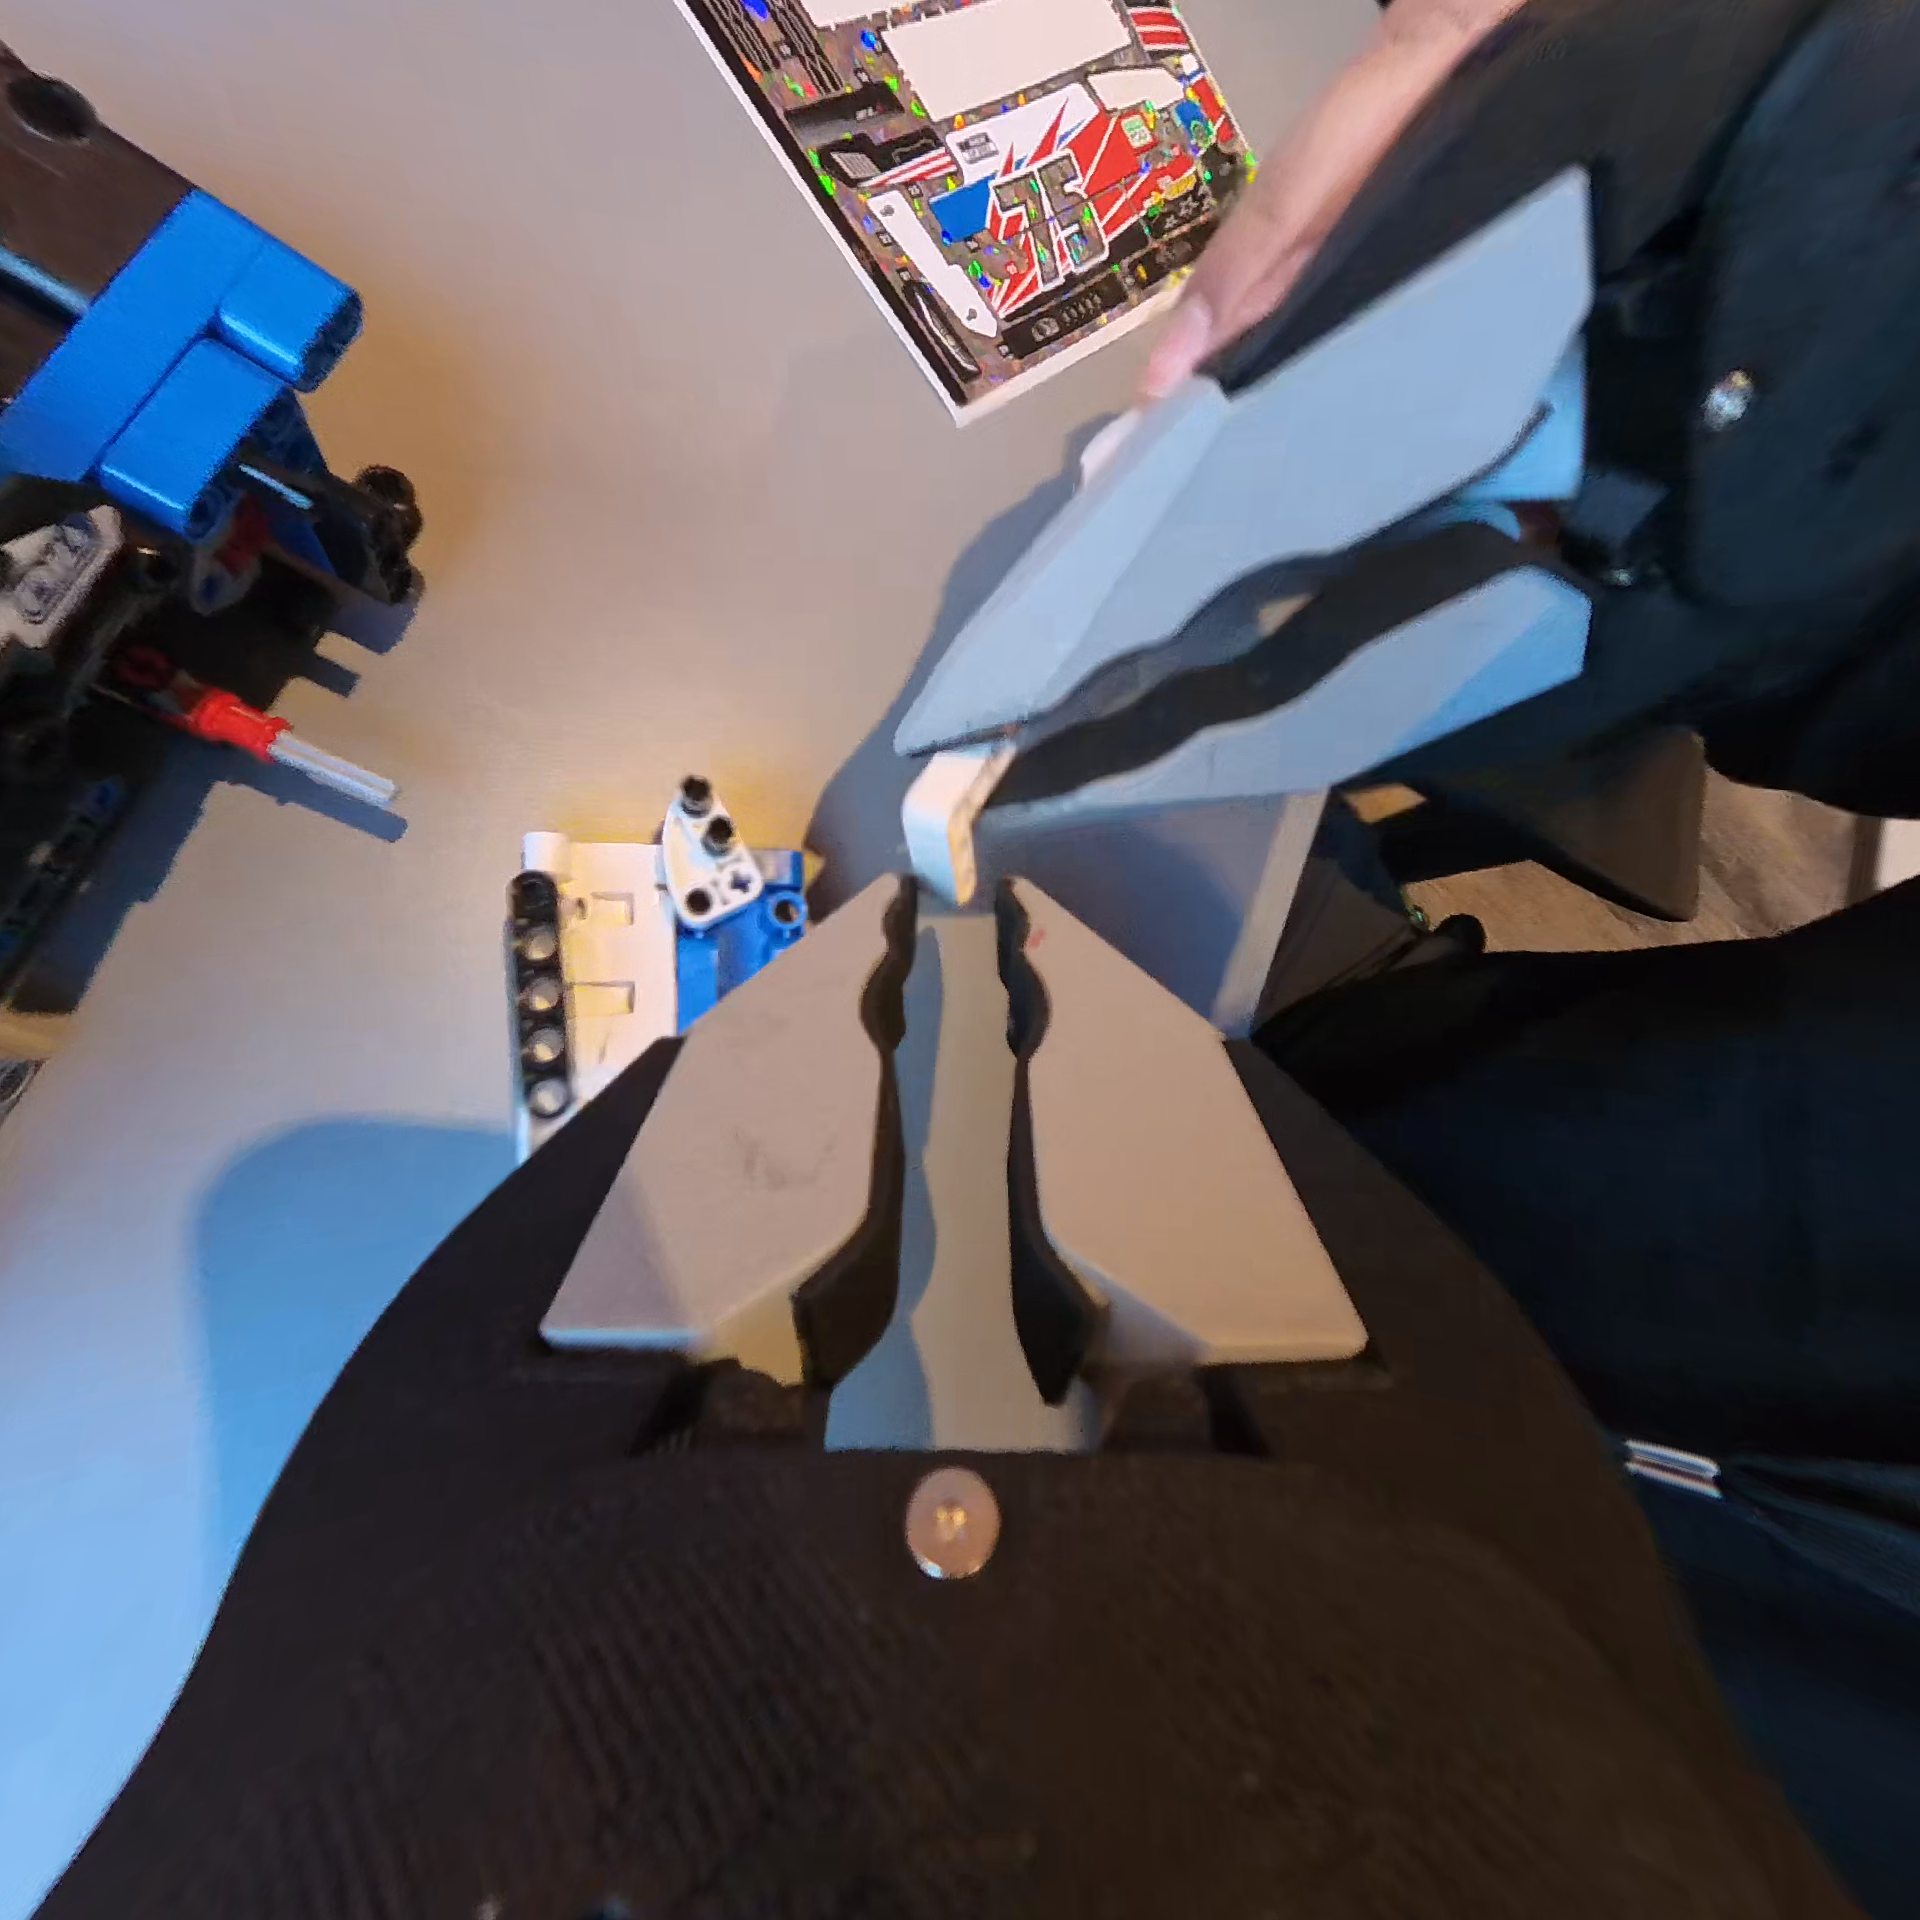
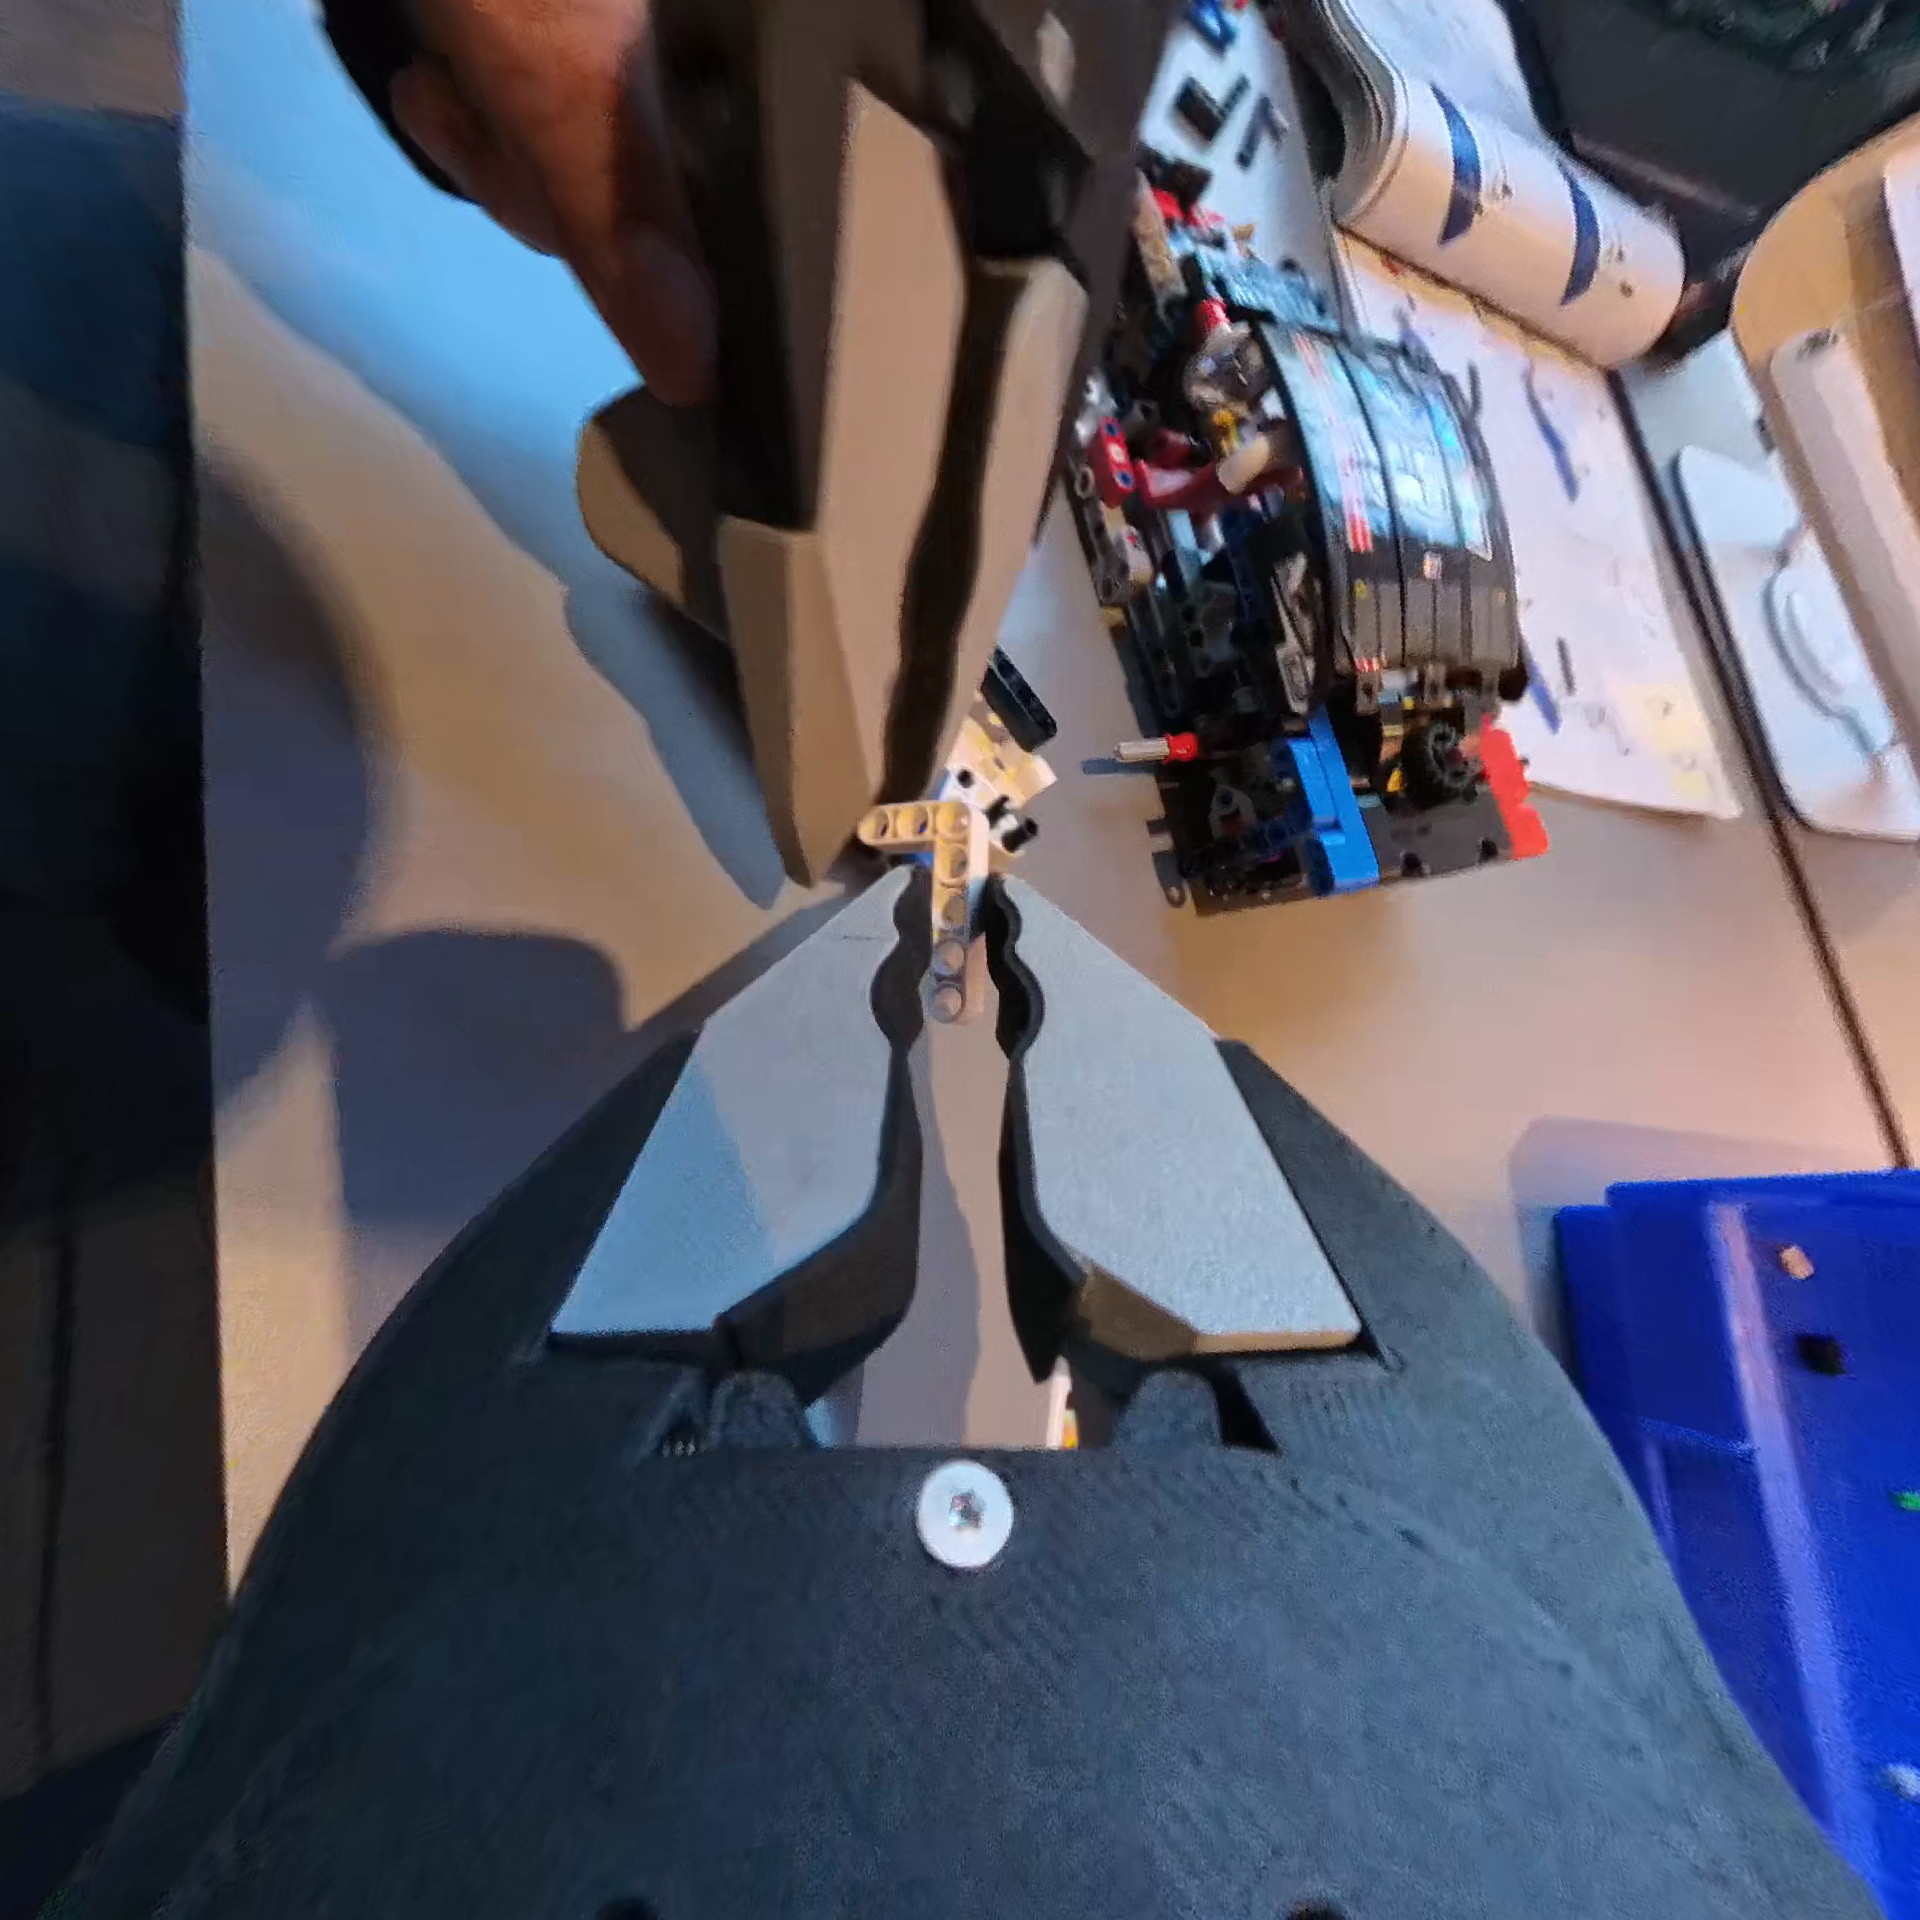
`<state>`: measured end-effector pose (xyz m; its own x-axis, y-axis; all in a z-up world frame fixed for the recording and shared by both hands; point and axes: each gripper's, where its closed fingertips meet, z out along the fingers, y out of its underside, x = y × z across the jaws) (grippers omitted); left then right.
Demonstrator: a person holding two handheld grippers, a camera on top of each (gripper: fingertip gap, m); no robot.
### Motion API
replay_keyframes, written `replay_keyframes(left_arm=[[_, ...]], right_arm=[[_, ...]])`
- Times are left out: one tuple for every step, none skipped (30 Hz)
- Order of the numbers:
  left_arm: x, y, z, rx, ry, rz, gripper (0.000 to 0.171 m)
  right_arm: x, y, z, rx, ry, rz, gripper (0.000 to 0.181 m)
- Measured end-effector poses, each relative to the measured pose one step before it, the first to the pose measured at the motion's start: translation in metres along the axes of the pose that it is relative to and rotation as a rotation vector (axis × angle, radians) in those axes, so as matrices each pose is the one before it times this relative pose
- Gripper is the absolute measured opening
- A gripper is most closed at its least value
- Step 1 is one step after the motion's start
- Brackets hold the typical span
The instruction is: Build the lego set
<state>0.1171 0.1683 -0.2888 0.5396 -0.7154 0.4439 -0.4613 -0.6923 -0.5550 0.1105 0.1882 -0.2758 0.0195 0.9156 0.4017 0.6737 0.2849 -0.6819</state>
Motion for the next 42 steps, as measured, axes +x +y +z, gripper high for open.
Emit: replay_keyframes(left_arm=[[-0.00290,-0.00112,-0.00326,0.01178,-0.0230,0.0140,0.017],[-0.00262,-0.00111,-0.00344,0.01366,-0.0247,0.0198,0.021],[-0.00239,-0.00076,-0.00333,0.01107,-0.0243,0.0236,0.024],[-0.00367,-0.00017,-0.00287,0.00655,-0.0325,0.0279,0.024],[-0.00547,0.00035,-0.00193,0.00239,-0.0433,0.0333,0.026],[-0.00532,0.00093,-0.00115,-0.00218,-0.0415,0.0350,0.027],[-0.00396,0.00083,-0.00049,-0.00395,-0.0312,0.0319,0.027],[-0.00321,0.00026,-0.00040,-0.00221,-0.0260,0.0253,0.028],[-0.00234,-0.00086,-0.00021,0.00443,-0.0220,0.0247,0.028],[-0.00072,-0.00154,0.00007,0.01033,-0.0138,0.0244,0.027],[0.00024,-0.00160,0.00036,0.00910,-0.0067,0.0215,0.027],[0.00088,-0.00172,0.00088,0.01024,-0.0015,0.0230,0.025],[0.00096,-0.00167,0.00160,0.01238,0.0013,0.0278,0.025],[0.00016,-0.00072,0.00200,0.00798,-0.0004,0.0286,0.024],[-0.00092,0.00011,0.00218,0.00285,-0.0037,0.0264,0.024],[-0.00001,-0.00031,0.00174,0.00483,0.0034,0.0266,0.025],[0.00119,-0.00170,0.00095,0.01305,0.0098,0.0304,0.026],[0.00061,-0.00211,0.00016,0.01693,0.0029,0.0307,0.025],[0.00103,-0.00138,-0.00018,0.00869,0.0057,0.0282,0.025],[0.00073,-0.00082,-0.00037,0.00322,0.0039,0.0254,0.024],[0.00051,-0.00078,-0.00049,0.00369,0.0018,0.0244,0.024],[0.00138,-0.00096,-0.00050,0.00510,0.0067,0.0257,0.024],[0.00054,-0.00047,-0.00024,0.00228,0.0018,0.0250,0.023],[0.00025,0.00068,0.00015,-0.00565,-0.0002,0.0238,0.023],[0.00070,0.00060,0.00022,-0.00717,0.0013,0.0247,0.024],[0.00076,0.00025,0.00022,-0.00432,0.0000,0.0261,0.024],[0.00036,-0.00001,0.00014,-0.00340,-0.0047,0.0247,0.023],[-0.00015,-0.00011,0.00032,-0.00180,-0.0081,0.0195,0.022],[0.00063,0.00000,0.00042,-0.00248,-0.0013,0.0134,0.022],[0.00161,-0.00039,0.00071,-0.00042,0.0060,0.0055,0.021],[0.00155,-0.00029,0.00093,-0.00027,0.0053,0.0029,0.019],[0.00031,0.00056,0.00110,-0.00400,-0.0031,0.0030,0.019],[0.00053,0.00125,0.00105,-0.00602,-0.0005,0.0023,0.019],[0.00013,0.00112,0.00078,-0.00449,-0.0013,0.0013,0.019],[0.00006,0.00100,0.00066,-0.00251,-0.0013,0.0010,0.019],[-0.00026,0.00091,0.00060,-0.00178,-0.0021,-0.0030,0.019],[-0.00036,0.00074,0.00068,-0.00114,-0.0016,-0.0047,0.019],[-0.00039,0.00072,0.00062,-0.00097,-0.0022,-0.0029,0.019],[-0.00082,0.00085,0.00062,-0.00091,-0.0041,-0.0053,0.019],[-0.00115,0.00090,0.00065,-0.00090,-0.0042,-0.0100,0.019],[-0.00143,0.00076,0.00032,0.00019,-0.0050,-0.0146,0.019],[-0.00177,0.00136,-0.00021,-0.00320,-0.0061,-0.0171,0.009]], right_arm=[[0.00338,0.00340,0.00030,-0.0048,-0.0123,0.0499,0.007],[0.00255,0.00331,0.00068,-0.0038,-0.0250,0.0576,0.007],[0.00163,0.00250,0.00082,-0.0011,-0.0342,0.0610,0.007],[0.00095,0.00186,0.00129,-0.0009,-0.0407,0.0601,0.008],[0.00113,0.00074,0.00118,0.0006,-0.0391,0.0570,0.008],[0.00180,-0.00067,0.00109,0.0090,-0.0326,0.0539,0.008],[0.00173,-0.00154,0.00074,0.0117,-0.0314,0.0496,0.007],[0.00156,-0.00206,0.00022,0.0110,-0.0263,0.0434,0.008],[0.00091,-0.00264,-0.00011,0.0120,-0.0209,0.0323,0.007],[-0.00017,-0.00240,-0.00024,0.0085,-0.0178,0.0195,0.007],[-0.00045,-0.00124,0.00017,0.0008,-0.0132,0.0104,0.007],[0.00019,-0.00009,0.00052,-0.0059,-0.0060,0.0074,0.007],[-0.00024,0.00038,0.00093,-0.0076,-0.0087,0.0060,0.007],[-0.00152,0.00038,0.00108,-0.0056,-0.0162,0.0045,0.007],[-0.00196,-0.00011,0.00088,-0.0013,-0.0167,0.0029,0.007],[-0.00101,0.00015,0.00064,-0.0011,-0.0106,0.0040,0.007],[-0.00062,0.00065,0.00031,-0.0031,-0.0097,0.0038,0.007],[-0.00122,0.00060,0.00018,-0.0028,-0.0142,0.0018,0.007],[-0.00076,0.00049,-0.00013,-0.0019,-0.0114,0.0021,0.007],[-0.00010,0.00055,-0.00027,-0.0017,-0.0100,0.0029,0.007],[-0.00110,0.00076,-0.00026,-0.0032,-0.0174,0.0027,0.007],[-0.00182,0.00102,-0.00008,-0.0060,-0.0228,0.0041,0.007],[-0.00171,0.00072,-0.00004,-0.0057,-0.0212,0.0035,0.007],[-0.00108,0.00044,-0.00005,-0.0044,-0.0161,0.0012,0.007],[-0.00055,0.00043,0.00014,-0.0054,-0.0114,0.0003,0.007],[-0.00025,0.00016,0.00019,-0.0053,-0.0084,0.0000,0.007],[-0.00086,0.00007,0.00047,-0.0047,-0.0112,0.0008,0.007],[-0.00162,0.00002,0.00066,-0.0048,-0.0163,0.0021,0.007],[-0.00072,0.00003,0.00074,-0.0044,-0.0100,0.0024,0.007],[-0.00026,0.00001,0.00073,-0.0037,-0.0061,0.0024,0.007],[-0.00022,0.00011,0.00087,-0.0040,-0.0067,0.0031,0.007],[0.00014,0.00082,0.00087,-0.0079,-0.0042,0.0033,0.007],[0.00043,0.00108,0.00086,-0.0086,-0.0014,0.0025,0.007],[0.00054,0.00091,0.00085,-0.0050,-0.0017,0.0052,0.007],[0.00045,0.00054,0.00076,-0.0024,-0.0038,0.0090,0.007],[0.00064,0.00024,0.00045,0.0001,-0.0030,0.0061,0.007],[0.00079,0.00022,0.00045,0.0022,-0.0015,0.0029,0.007],[0.00086,0.00006,0.00051,0.0032,0.0005,0.0029,0.007],[0.00128,-0.00027,0.00037,0.0053,0.0056,-0.0006,0.007],[0.00153,-0.00030,0.00030,0.0070,0.0100,-0.0044,0.007],[0.00171,-0.00025,0.00008,0.0063,0.0137,-0.0066,0.008],[0.00221,-0.00011,-0.00011,0.0054,0.0192,-0.0090,0.010]])
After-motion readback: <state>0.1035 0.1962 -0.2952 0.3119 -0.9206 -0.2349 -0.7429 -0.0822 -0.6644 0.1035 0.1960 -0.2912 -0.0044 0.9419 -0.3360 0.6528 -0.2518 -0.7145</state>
